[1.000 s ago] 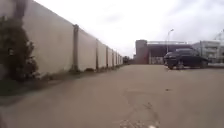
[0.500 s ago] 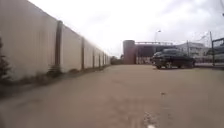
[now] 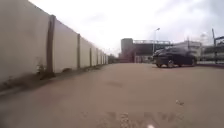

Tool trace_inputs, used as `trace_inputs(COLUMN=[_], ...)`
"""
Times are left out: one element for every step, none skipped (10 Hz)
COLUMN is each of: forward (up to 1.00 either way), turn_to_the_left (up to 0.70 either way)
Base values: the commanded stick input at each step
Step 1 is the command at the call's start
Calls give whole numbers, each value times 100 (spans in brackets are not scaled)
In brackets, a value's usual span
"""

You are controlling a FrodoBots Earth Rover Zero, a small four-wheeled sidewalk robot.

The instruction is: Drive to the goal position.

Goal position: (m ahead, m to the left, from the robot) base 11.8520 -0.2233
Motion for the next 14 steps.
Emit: trace_inputs(forward=[100,100,100,100,100,100,100,100,100,100,100,100,100,100], turn_to_the_left=[0,0,0,0,0,0,0,0,0,0,0,0,0,0])
